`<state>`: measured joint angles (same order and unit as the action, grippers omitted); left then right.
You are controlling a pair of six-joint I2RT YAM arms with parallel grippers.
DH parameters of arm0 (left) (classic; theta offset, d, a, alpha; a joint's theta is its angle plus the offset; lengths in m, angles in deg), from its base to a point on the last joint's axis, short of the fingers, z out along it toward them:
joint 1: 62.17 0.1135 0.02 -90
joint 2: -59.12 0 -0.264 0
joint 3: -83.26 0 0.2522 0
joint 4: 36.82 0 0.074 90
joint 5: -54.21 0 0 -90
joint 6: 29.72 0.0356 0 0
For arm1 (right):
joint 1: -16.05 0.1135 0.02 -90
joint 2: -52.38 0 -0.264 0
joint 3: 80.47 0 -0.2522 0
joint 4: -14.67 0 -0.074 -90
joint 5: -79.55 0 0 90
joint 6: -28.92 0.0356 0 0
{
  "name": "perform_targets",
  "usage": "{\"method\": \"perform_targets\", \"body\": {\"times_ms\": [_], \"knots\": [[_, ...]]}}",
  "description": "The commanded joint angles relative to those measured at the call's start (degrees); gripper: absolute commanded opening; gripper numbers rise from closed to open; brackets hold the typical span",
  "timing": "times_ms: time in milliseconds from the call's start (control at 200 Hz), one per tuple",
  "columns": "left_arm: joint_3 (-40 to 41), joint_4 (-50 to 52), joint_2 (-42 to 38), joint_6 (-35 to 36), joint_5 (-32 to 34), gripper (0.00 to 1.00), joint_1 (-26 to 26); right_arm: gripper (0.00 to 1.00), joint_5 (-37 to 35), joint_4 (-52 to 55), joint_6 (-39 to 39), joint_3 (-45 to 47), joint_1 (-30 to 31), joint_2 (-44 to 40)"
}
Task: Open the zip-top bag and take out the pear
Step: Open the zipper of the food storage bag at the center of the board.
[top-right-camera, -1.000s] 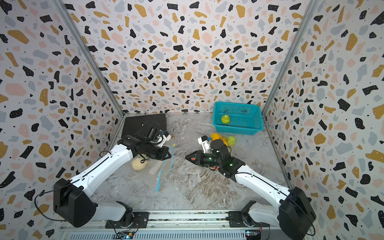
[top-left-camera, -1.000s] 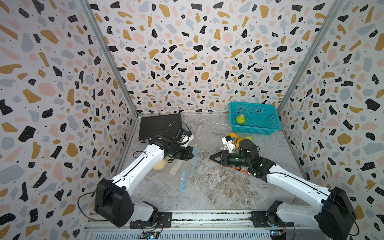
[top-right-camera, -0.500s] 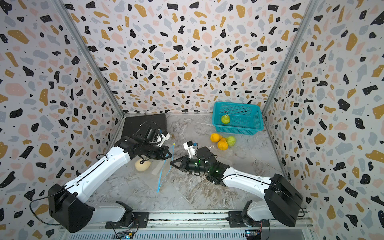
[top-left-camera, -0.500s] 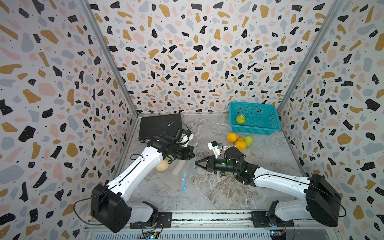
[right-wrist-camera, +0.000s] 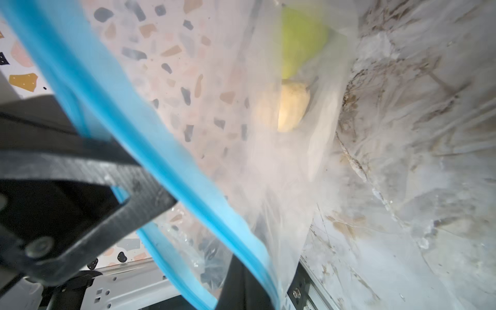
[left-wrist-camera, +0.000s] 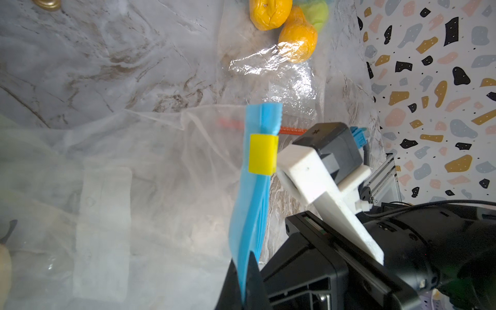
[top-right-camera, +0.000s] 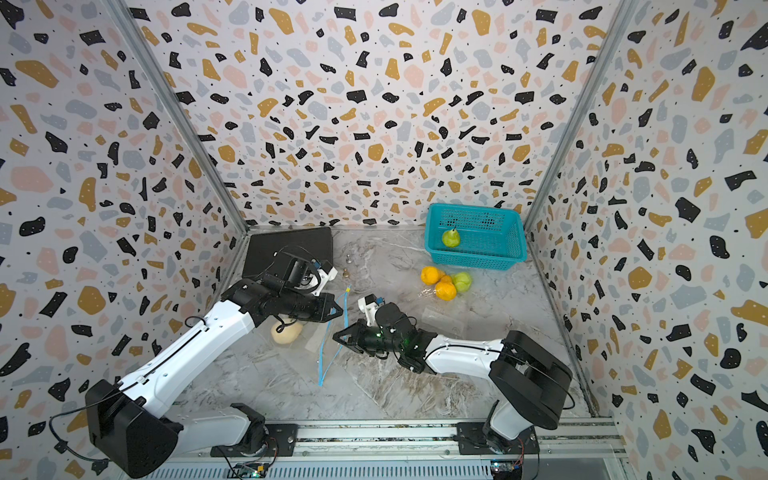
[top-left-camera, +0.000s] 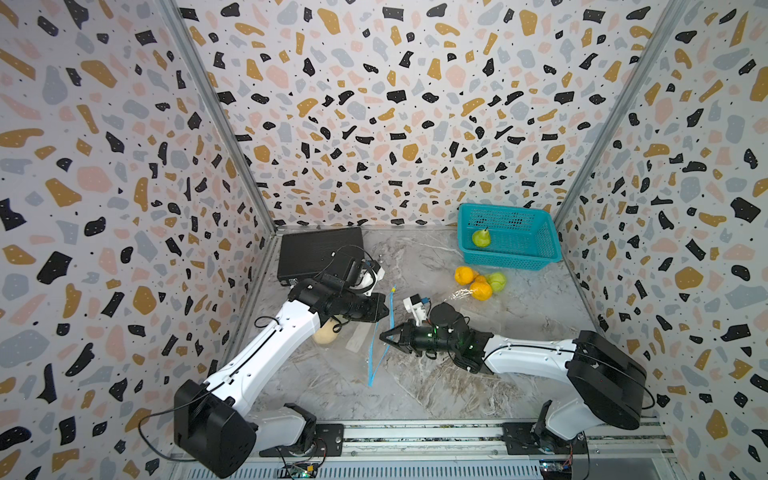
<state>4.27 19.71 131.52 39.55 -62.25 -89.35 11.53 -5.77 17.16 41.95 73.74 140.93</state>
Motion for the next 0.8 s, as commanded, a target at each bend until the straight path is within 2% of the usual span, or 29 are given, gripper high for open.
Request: {"method": "perform_targets", "body": {"times_ms": [0,240,375,481,581,676,751,796], "knots": [[1.0,-3.0,-1.5,-1.3,-1.4,0.00,-0.5,0.00,-2.1,0.6,-0.7,-3.3,0.3,0.2],[1.5,-5.9,-4.7,-5.5,-2.0,0.00,-2.6,0.00,-4.8,1.6,-0.7,-2.3,0.0,4.7],[2.9,-9.5,-5.8,-9.5,1.9,0.00,-6.8,0.00,-6.2,2.7,-2.3,0.6,-1.8,3.6],[4.0,-12.3,-6.0,-11.4,1.8,0.00,-7.1,0.00,-6.8,1.4,-1.9,5.4,-3.8,0.8],[4.5,-14.4,-5.0,-12.5,1.4,0.00,-7.1,0.00,-4.4,1.8,-2.8,9.1,-5.9,-2.4],[5.2,-18.2,-2.0,-14.1,0.7,0.00,-8.3,0.03,-3.5,7.0,-5.8,10.8,-7.4,-7.2],[5.1,-20.1,0.5,-14.7,1.8,0.00,-9.4,0.06,-4.2,17.5,-10.6,9.7,-7.8,-11.6],[5.1,-21.5,1.4,-15.4,2.4,0.00,-9.9,0.08,-3.4,19.9,-12.1,9.3,-7.9,-13.5]]}}
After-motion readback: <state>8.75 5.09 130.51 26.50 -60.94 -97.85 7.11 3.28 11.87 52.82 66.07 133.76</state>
